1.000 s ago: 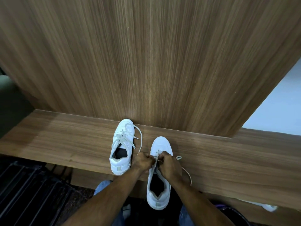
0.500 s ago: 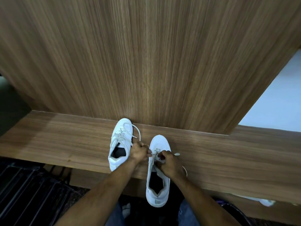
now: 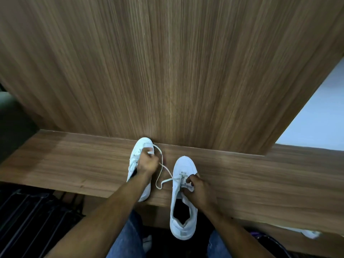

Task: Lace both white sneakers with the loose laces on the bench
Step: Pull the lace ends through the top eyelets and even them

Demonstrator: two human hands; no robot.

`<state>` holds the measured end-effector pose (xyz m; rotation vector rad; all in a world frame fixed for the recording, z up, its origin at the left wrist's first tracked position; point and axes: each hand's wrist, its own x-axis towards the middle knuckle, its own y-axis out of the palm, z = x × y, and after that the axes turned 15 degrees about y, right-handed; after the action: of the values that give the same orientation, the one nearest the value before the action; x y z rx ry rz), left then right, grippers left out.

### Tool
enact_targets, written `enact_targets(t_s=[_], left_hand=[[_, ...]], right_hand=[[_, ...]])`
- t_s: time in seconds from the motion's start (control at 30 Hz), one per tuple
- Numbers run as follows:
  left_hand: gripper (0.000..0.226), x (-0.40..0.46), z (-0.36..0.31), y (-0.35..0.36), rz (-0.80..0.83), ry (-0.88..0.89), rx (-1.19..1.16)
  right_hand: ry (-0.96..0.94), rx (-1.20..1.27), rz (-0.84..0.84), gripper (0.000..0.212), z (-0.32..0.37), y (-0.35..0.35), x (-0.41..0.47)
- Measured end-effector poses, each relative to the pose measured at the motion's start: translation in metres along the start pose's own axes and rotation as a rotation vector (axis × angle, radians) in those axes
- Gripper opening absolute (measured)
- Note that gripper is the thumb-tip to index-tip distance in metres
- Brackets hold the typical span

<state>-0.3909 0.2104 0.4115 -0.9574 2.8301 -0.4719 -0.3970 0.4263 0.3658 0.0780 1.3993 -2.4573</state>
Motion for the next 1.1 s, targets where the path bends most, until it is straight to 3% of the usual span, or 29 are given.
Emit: enact_targets(t_s=[0.13,0.2,0.4,0.47,0.6,0.77,0.87,0.97,1.03,1.1], left_hand=[[0.021,-0.050,0.020,0.017,0.357,0.338,0.478],[0.026,-0.058,0.023,0.025,0.545,0.413,0.668],[0.029,-0.051,0.011,0.032,0.668,0.439,0.949],[0.025,-0.037,-0.001,0.029,0.561,0.340,0.725],[0.017,-0.006,-0.057,0.016,0.141,-0.076,-0.299],[0.015,0.045,-0.129,-0.025,0.050,0.036,-0.669],[0.014,0.056,-0.137,-0.036,-0.022,0.092,-0.534],[0.019,0.050,-0.101,-0.026,0.006,0.141,-0.302],[0.038,0.034,-0.066,-0.016,0.120,0.277,0.020],[0.028,0.009,-0.036,-0.005,0.299,0.436,0.283]], right_hand=[[-0.011,-0.109,0.000,0.032,-0.003,-0.001,-0.009],[-0.011,-0.138,0.021,0.038,-0.003,-0.002,-0.013],[0.041,-0.140,0.075,0.044,0.000,-0.007,-0.013],[0.056,-0.129,0.091,0.046,0.001,-0.008,-0.013],[0.076,-0.101,0.132,0.046,0.003,-0.011,-0.014],[0.127,-0.055,0.165,0.046,0.003,-0.012,-0.015],[0.189,0.007,0.158,0.044,0.002,-0.012,-0.017],[0.212,0.024,0.159,0.040,0.001,-0.012,-0.016],[0.202,0.018,0.170,0.039,0.001,-0.012,-0.016],[0.189,0.005,0.151,0.041,0.002,-0.012,-0.017]])
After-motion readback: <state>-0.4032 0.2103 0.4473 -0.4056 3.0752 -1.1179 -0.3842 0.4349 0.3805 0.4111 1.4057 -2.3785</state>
